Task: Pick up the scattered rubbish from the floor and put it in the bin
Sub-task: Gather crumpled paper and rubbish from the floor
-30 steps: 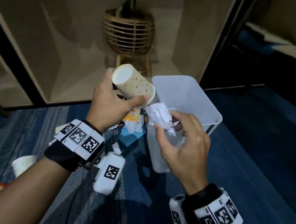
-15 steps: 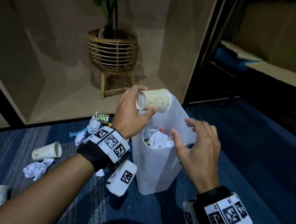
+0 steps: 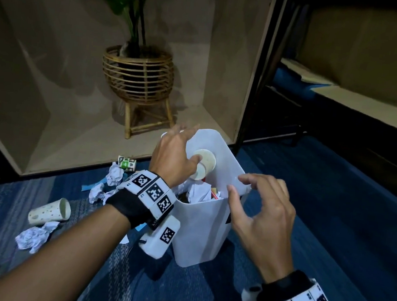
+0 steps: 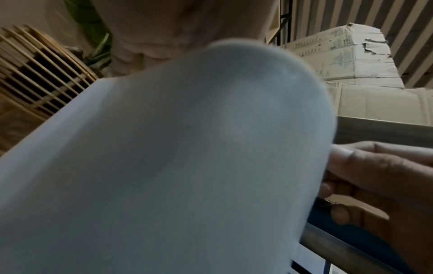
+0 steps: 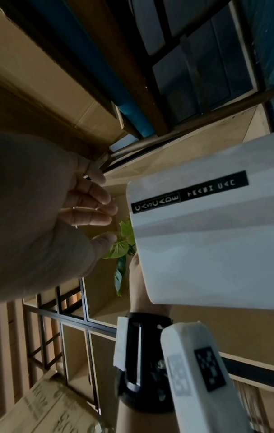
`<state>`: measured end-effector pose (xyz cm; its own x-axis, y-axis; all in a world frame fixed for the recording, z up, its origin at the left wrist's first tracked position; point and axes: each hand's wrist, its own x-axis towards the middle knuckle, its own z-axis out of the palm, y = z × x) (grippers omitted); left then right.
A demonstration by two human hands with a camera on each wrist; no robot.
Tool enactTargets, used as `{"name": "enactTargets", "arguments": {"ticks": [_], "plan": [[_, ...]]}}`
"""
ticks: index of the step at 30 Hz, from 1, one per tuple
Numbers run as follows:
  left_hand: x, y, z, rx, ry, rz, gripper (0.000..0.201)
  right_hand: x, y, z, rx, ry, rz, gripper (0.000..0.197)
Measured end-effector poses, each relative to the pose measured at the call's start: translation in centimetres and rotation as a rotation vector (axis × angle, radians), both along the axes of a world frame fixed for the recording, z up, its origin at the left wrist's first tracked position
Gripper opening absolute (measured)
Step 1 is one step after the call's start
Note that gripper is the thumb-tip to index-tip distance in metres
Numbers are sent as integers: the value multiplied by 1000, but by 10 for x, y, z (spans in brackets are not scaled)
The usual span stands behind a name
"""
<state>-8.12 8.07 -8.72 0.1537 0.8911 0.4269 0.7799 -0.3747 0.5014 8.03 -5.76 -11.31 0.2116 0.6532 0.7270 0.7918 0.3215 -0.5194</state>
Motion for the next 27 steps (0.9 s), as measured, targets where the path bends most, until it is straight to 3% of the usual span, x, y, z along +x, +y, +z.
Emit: {"name": "enactTargets", "arguments": {"ticks": [8, 16, 22, 27], "plan": [[-35, -16, 2, 36, -28, 42, 36, -19, -12, 1, 53, -7, 70, 13], [-100, -44, -28, -15, -50, 118, 31, -93, -19, -5, 106, -60, 308, 8], [-153, -72, -68, -105, -74, 188, 22, -148, -10, -42, -27, -100, 440, 10], [-205, -88, -118, -291, -30, 210, 15, -183, 13, -98, -295, -195, 484, 20]]}}
